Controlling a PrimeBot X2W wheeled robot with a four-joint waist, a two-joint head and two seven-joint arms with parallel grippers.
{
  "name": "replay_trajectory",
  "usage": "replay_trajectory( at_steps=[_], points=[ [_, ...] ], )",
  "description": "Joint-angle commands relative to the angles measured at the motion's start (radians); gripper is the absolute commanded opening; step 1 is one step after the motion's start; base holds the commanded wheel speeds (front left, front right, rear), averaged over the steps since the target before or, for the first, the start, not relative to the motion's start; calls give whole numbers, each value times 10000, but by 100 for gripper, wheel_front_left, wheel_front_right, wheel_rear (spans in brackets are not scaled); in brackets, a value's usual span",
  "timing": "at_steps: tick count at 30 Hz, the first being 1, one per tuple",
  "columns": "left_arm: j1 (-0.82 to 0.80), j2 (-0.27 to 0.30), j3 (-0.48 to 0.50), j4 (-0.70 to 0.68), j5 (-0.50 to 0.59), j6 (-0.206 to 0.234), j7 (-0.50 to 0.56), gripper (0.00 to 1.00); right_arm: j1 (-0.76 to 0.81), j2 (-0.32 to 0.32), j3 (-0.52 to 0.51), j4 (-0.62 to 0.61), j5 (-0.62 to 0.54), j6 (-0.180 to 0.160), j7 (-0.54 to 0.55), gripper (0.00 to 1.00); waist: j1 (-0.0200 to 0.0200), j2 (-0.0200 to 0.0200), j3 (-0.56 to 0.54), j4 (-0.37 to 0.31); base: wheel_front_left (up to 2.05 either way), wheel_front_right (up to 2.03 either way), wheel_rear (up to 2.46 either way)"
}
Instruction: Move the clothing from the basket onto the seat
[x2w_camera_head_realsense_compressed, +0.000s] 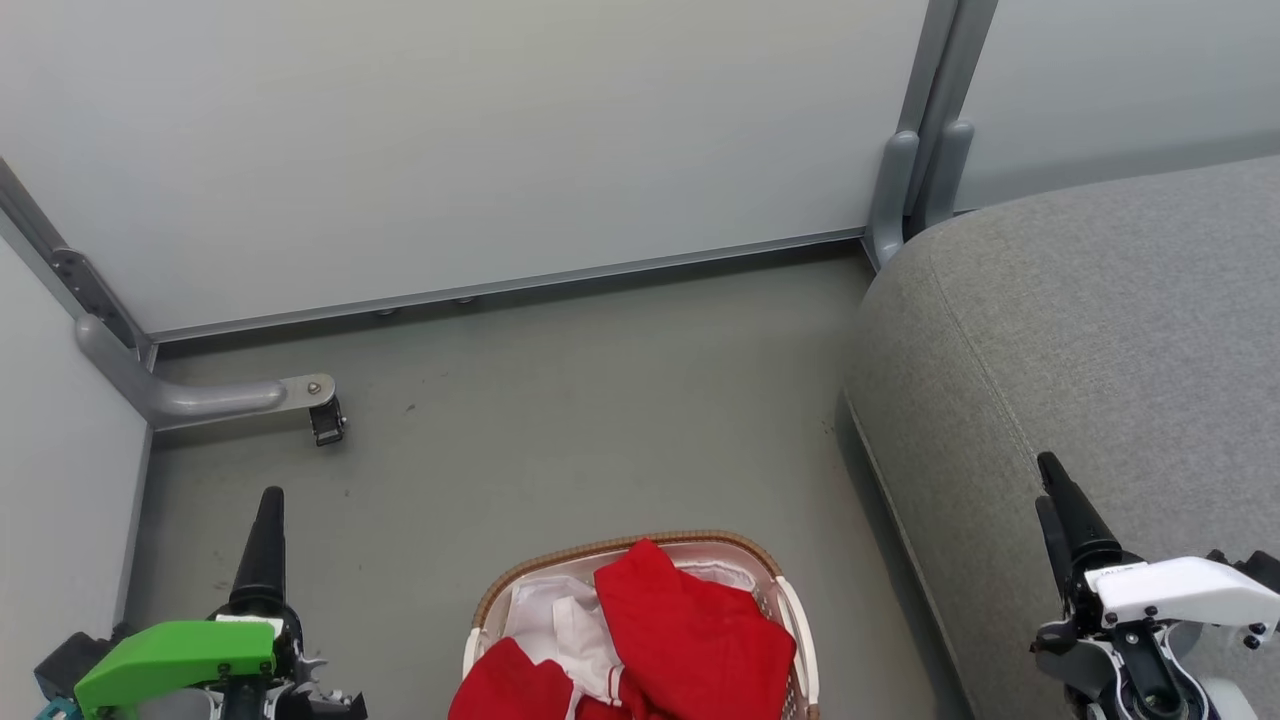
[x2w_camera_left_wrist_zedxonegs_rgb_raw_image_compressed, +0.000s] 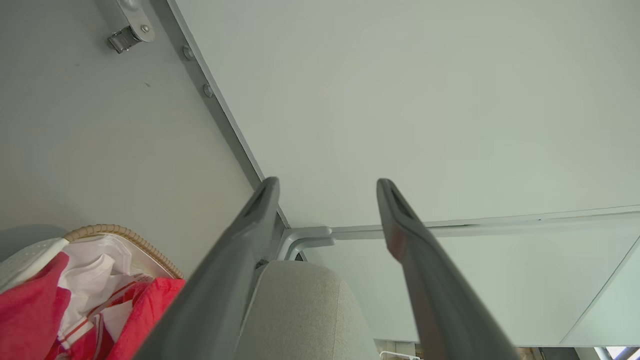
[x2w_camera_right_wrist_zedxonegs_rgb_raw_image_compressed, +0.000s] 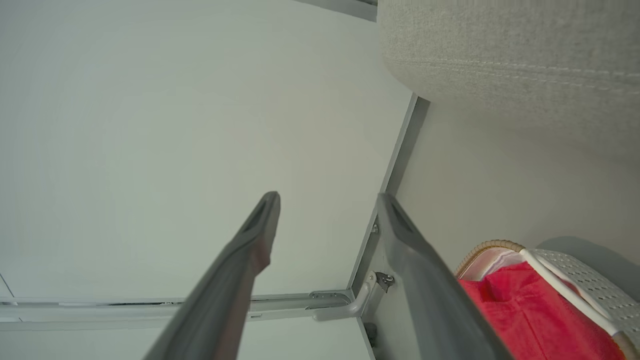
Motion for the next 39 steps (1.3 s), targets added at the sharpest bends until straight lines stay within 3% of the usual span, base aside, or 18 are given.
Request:
replay_trajectory(
  at_steps=[1,22,39],
  points=[
    [-302,118,-14,-114,483,-17,-109,100,-338,-159,56,-149,-396,3,-124,100,0,0,4,3,0,0,0],
    [-479,384,-531,46,5081,50,-940,100,-836,-345,591,0,-4533,4,-957,100,0,0,97,27,0,0,0],
    [-7,469,-922,226,7562,192,-1493,100,-495,-562,978,233,-7112,4,-1512,100,0,0,55,37,0,0,0]
  ],
)
